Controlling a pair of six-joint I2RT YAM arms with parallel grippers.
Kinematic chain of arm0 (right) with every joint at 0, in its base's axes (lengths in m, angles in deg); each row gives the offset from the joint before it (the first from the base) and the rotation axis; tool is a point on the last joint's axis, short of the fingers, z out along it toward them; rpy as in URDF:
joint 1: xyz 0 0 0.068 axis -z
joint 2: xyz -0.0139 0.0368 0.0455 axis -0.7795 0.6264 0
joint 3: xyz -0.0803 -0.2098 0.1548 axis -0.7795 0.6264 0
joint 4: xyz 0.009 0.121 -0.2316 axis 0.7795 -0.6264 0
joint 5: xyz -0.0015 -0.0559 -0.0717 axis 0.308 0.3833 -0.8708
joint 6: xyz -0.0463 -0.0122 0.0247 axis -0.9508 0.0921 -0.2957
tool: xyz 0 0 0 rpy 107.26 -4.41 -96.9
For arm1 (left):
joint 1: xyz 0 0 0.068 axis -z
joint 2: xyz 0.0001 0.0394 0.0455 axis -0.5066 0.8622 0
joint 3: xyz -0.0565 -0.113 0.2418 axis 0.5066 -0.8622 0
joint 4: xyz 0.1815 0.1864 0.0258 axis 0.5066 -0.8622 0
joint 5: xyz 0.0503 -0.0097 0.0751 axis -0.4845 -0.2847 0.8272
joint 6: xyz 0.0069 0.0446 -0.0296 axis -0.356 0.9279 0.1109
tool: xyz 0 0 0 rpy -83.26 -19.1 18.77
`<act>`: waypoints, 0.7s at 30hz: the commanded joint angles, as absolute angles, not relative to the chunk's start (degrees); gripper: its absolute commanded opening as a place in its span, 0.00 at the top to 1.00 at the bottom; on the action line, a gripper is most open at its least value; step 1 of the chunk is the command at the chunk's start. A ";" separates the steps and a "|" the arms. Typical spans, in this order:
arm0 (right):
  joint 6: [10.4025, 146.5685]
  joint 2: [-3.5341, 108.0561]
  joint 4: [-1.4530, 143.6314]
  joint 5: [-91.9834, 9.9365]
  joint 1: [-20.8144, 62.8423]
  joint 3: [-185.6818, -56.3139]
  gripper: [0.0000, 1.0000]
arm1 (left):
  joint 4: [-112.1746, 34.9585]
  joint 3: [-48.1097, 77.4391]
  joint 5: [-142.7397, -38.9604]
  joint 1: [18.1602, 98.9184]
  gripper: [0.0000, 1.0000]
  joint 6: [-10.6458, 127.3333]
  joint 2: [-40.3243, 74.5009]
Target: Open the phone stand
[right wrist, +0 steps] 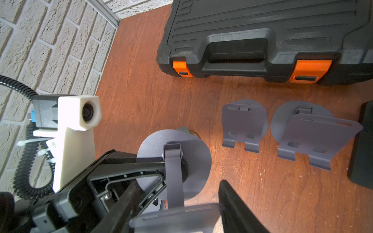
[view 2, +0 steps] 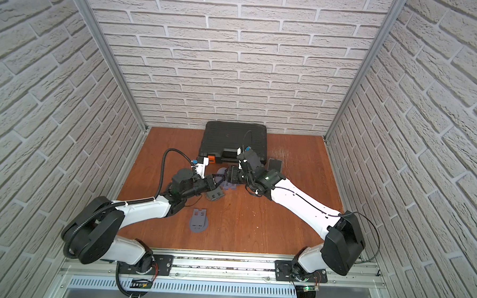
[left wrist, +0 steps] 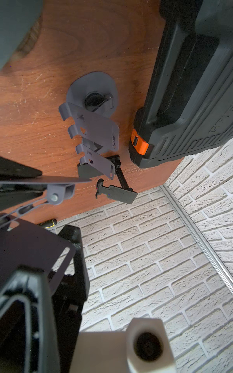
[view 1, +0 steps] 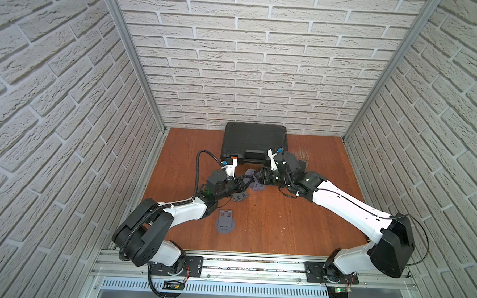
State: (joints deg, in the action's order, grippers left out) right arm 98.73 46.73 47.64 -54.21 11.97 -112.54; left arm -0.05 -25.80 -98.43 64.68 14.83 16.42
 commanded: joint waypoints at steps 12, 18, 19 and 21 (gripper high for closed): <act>93.01 40.15 42.45 -51.91 4.32 -105.72 0.84 | 5.74 -22.76 -87.60 58.40 1.00 6.34 18.46; 92.06 39.16 46.82 -54.80 2.81 -102.33 0.84 | 6.58 -22.44 -88.42 58.44 1.00 5.27 18.91; 91.99 39.07 47.55 -55.18 2.64 -101.81 0.84 | 6.57 -22.41 -88.54 58.46 1.00 5.19 18.91; 91.86 38.97 48.88 -55.72 2.37 -100.97 0.85 | 6.83 -22.32 -88.80 58.41 1.00 4.87 18.91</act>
State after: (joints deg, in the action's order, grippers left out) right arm 94.09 41.87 56.53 -64.03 6.77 -103.49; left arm 0.35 -25.77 -101.73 63.56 10.18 18.15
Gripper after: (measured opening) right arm 0.597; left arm 0.107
